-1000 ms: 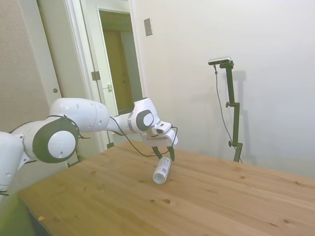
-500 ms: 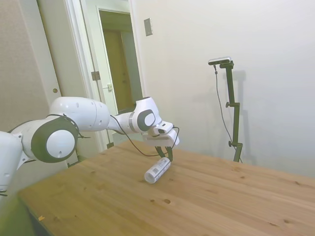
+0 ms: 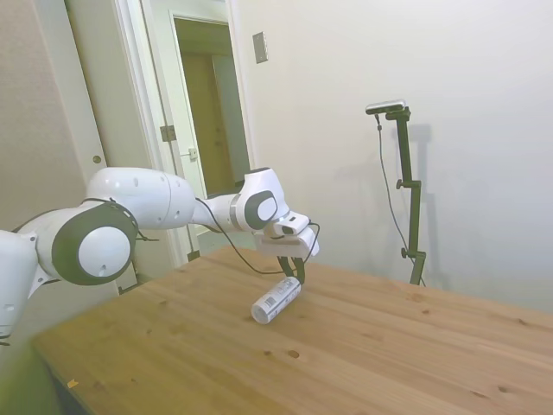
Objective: Stand the water bottle
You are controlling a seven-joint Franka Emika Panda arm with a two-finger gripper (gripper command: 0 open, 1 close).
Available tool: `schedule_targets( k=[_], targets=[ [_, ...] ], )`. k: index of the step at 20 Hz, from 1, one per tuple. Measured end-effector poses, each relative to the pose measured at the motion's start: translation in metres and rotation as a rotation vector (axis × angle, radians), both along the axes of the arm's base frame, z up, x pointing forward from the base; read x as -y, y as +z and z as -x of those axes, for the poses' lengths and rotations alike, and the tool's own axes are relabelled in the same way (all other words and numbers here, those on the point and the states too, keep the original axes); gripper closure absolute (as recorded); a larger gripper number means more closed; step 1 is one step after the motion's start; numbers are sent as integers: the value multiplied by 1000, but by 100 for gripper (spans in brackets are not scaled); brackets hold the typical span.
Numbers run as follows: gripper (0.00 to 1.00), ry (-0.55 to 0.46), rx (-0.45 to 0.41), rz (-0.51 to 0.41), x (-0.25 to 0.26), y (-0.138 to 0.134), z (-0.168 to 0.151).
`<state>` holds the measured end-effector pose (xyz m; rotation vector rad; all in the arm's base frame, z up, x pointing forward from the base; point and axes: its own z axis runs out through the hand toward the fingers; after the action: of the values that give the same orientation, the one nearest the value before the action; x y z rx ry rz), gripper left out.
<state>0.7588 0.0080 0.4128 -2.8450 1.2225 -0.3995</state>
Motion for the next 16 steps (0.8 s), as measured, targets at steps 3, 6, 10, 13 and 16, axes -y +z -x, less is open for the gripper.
schedule_targets(
  k=[3,6,10,13,16],
  targets=[
    [100,-4,21,-43,-15,40,12],
    [100,-49,69,-62,-27,68,25],
    [100,-135,252,-18,-40,94,45],
    [100,-192,394,24,-48,111,70],
    [100,-234,467,69,-50,107,113]
  ],
)
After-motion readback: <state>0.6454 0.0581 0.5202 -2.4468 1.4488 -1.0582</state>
